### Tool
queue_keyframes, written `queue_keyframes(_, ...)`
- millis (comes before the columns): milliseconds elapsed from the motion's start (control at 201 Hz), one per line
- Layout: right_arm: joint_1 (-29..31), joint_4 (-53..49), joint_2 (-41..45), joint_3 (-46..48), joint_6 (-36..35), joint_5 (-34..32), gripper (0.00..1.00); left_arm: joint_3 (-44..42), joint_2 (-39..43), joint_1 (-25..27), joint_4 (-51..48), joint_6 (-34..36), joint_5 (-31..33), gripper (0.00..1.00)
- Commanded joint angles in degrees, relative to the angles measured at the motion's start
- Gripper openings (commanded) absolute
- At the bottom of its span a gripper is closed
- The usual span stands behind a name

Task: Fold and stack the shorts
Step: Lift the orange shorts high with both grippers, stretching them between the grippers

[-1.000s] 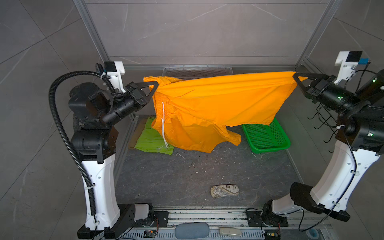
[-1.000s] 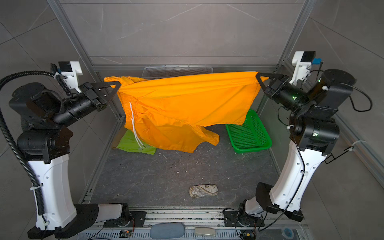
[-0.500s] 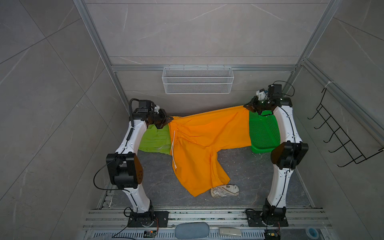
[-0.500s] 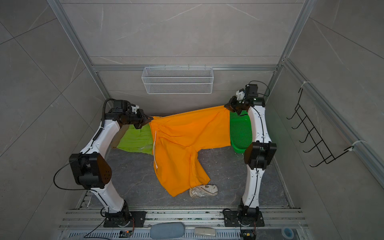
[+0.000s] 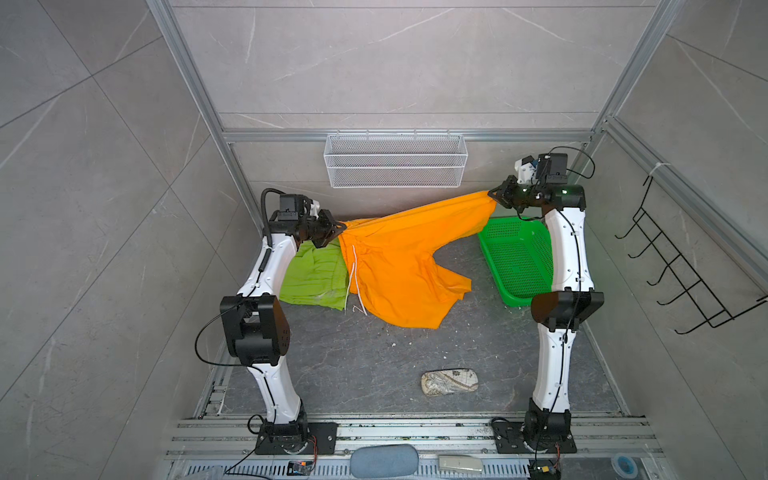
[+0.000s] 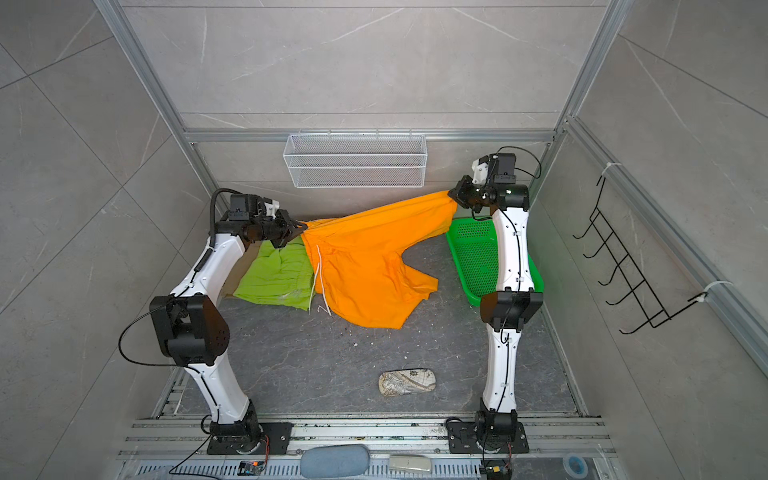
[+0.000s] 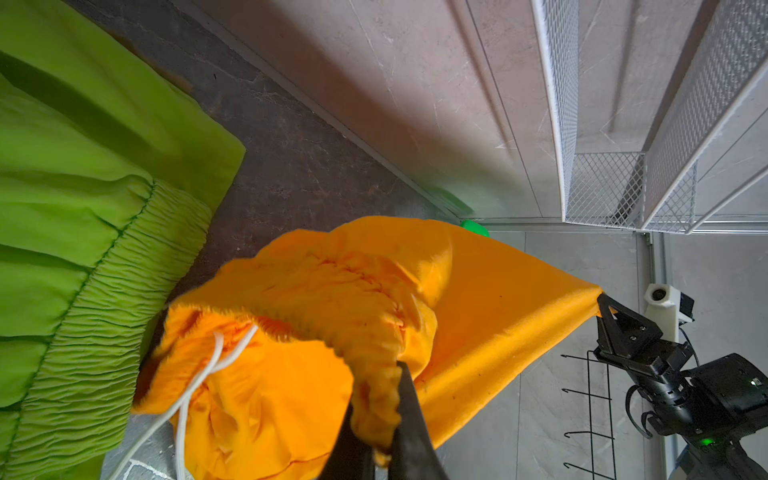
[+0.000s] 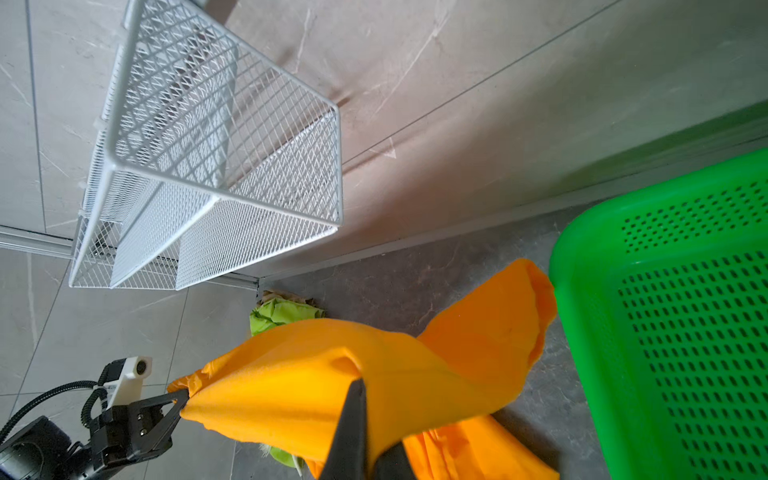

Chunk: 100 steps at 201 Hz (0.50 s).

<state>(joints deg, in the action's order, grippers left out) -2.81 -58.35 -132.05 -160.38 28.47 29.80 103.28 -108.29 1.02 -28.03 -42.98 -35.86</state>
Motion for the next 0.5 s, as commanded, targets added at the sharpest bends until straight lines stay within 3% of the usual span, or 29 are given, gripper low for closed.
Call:
queue_keyframes(0, -4.31, 6.21, 7.73, -0.4, 0.19, -5.8, 0.0, 5.3, 8.94, -2.47, 1.05, 0.56, 7.93, 0.0)
queue_keyframes(159, -5.23, 9.18, 16.37, 0.26, 4.42, -0.8, 0.0, 15.59, 17.23, -1.79, -2.27, 1.1, 9.66, 0.0)
queue_keyframes(354, -11.2, 23.77, 30.36, 16.03, 15.25, 7.3, 0.0, 30.66, 23.69, -1.63, -8.07, -0.37, 9.71, 0.0)
queue_keyframes(493, -14.64, 26.99, 32.48, 16.52, 18.81, 9.95, 0.0, 34.66, 26.83, -1.62, -6.23, -5.58, 8.43, 0.0)
